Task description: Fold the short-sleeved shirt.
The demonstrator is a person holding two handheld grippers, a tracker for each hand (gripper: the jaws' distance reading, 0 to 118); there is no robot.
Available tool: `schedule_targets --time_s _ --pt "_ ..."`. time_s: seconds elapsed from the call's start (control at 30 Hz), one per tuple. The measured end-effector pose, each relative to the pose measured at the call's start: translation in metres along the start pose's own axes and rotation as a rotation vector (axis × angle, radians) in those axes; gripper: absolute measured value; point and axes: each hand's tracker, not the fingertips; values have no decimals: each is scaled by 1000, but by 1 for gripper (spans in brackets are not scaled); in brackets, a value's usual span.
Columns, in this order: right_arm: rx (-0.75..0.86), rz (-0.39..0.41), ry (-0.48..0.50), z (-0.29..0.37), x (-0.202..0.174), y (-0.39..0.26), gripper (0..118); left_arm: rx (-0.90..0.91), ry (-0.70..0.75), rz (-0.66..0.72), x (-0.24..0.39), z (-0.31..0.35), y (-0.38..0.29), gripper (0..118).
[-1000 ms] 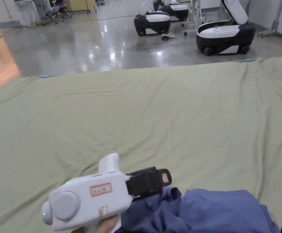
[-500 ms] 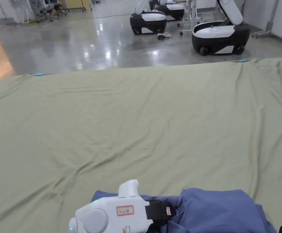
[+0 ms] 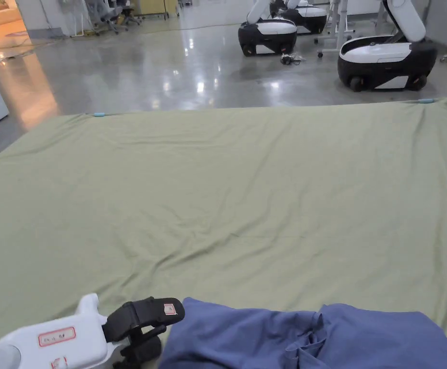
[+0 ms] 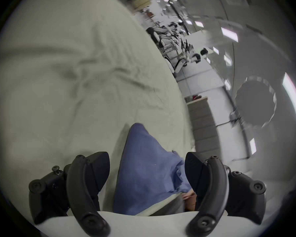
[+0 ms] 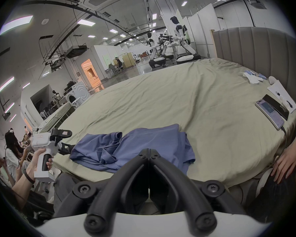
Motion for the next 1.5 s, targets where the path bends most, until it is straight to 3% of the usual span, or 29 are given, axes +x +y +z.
schedule_targets --time_s 0.07,0.13,0.17,0.2,0.3,0.37,0.5,0.63,0.8,0.9,1.07,1.13,1.17,1.2,1.23,1.27,1.3,1.37,1.43,1.5 --pt "-5 13 -1 2 -3 1 0 -11 -59 71 -12 -15 -11 85" --pt "0 28 -4 6 -6 2 0 -28 -122 97 -12 -30 -16 51" --pt "2 34 -6 8 -7 2 0 -34 -77 96 -8 -37 -21 25" --pt "4 36 -7 10 -7 3 0 -34 -53 90 -8 -42 -22 16" --pt "13 36 -16 15 -5 3 0 -8 -88 101 -7 -33 -18 13" --pt "20 35 -24 18 -3 3 0 59 -71 34 8 -11 -8 13" --pt "18 43 -40 18 4 5 0 176 140 -346 66 45 10 13" --pt "24 19 -45 13 10 8 0 181 170 -488 125 59 0 13" --pt "32 -8 -16 14 3 9 0 46 88 -565 169 -9 -42 13" --pt "28 30 -17 17 -4 8 0 -74 122 -587 165 -80 -70 12" --pt "23 81 -67 23 -1 5 0 -265 52 -561 160 -151 -110 13" --pt "26 56 -71 22 7 4 0 -281 -46 -600 163 -155 -112 22" --pt "22 36 -69 21 12 4 0 -245 -65 -589 167 -149 -110 48" --pt "19 25 -66 19 16 4 0 -219 -86 -573 171 -144 -106 67" --pt "20 16 -66 18 20 3 0 -199 -128 -541 173 -135 -99 70" --pt "22 6 -68 16 24 3 0 -183 -176 -500 174 -128 -92 68" --pt "20 -10 -64 15 27 4 0 -162 -196 -456 174 -122 -87 58" --pt "17 -38 -52 9 34 5 0 -147 -129 -460 173 -123 -81 9" --pt "14 -59 -52 7 36 5 0 -168 -6 -537 166 -139 -86 9" --pt "9 -77 -41 5 32 7 0 -292 49 -528 151 -167 -99 9"
